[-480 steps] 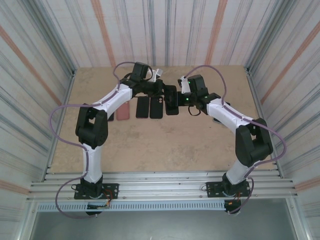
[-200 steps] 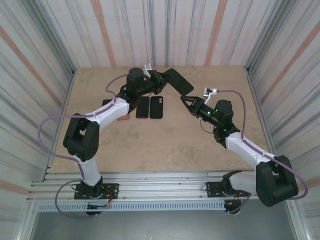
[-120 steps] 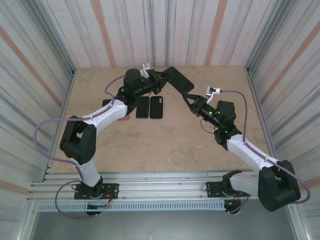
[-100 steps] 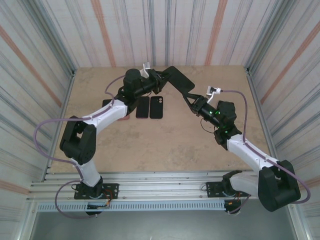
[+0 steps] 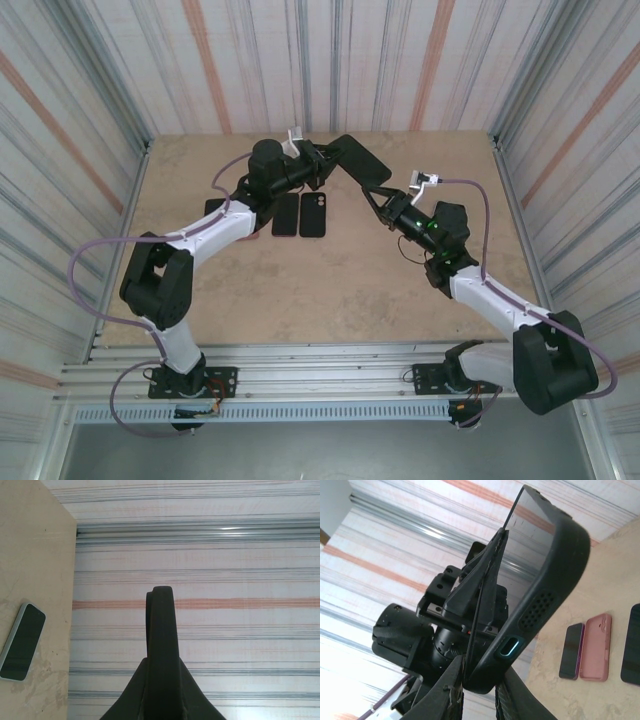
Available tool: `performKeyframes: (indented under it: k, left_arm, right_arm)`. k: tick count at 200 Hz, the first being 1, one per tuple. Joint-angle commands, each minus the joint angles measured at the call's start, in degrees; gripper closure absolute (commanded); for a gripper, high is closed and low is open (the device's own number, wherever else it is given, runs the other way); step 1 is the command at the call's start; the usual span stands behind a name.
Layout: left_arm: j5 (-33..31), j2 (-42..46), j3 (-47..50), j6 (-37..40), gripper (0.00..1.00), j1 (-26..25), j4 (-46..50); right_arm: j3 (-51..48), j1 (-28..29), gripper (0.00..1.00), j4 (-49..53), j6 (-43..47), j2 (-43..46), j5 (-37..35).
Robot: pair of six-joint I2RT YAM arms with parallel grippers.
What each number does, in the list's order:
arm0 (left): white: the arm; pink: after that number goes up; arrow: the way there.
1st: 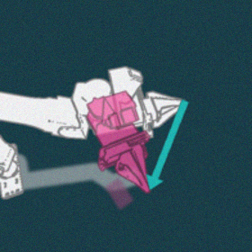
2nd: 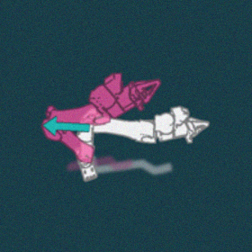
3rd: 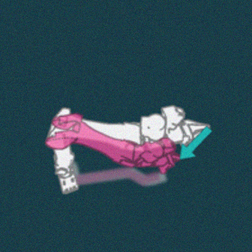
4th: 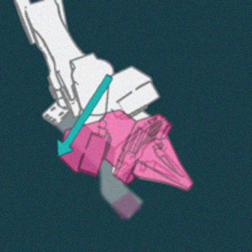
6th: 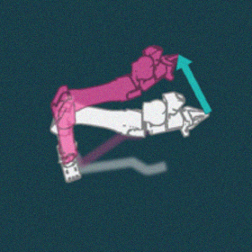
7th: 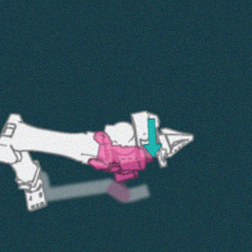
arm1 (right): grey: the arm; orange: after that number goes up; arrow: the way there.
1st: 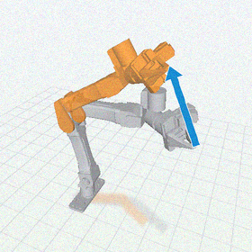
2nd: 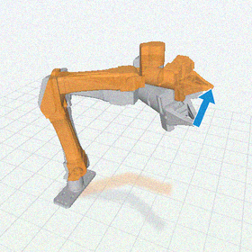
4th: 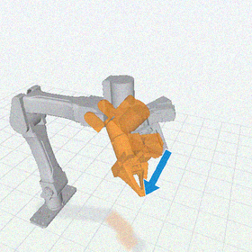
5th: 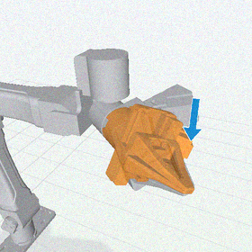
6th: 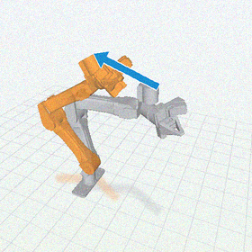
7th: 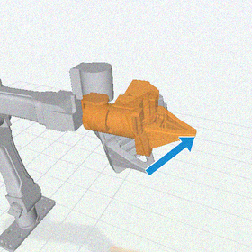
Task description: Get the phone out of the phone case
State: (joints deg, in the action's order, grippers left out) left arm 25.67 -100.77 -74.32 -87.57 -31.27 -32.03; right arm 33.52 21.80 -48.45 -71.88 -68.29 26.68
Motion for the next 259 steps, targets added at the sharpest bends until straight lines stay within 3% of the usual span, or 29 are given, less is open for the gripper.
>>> performKeyframes:
  k: [1, 67, 133, 175, 259]
  left_arm:
    - [0.4, 5.2, 0.3, -1.5, 0.94, -0.6, -4.4]
    - [0.4, 5.1, 0.6, -4.1, 0.94, -0.6, -6.1]
    - [1.1, 6.0, 0.7, -7.9, 0.95, -0.6, -6.7]
    - [1.4, 7.0, 0.8, -9.8, 0.95, -0.7, -7.8]
    - [3.5, 7.7, -0.5, -7.2, 1.0, -0.5, -7.4]
  right_arm:
    - [1.4, 0.5, 0.79, -2.3, -0.3, -0.5, 1.4]
    - [2.0, 0.6, 0.85, -1.4, 2.1, -1.4, 3.2]
    - [2.6, -0.9, 0.86, 4.8, 13.6, -0.7, 8.6]
    - [5.4, -2.0, 0.87, 14.5, 20.7, -1.2, 10.9]
    - [6.5, -4.3, 0.87, 14.9, 15.0, -3.3, 9.9]
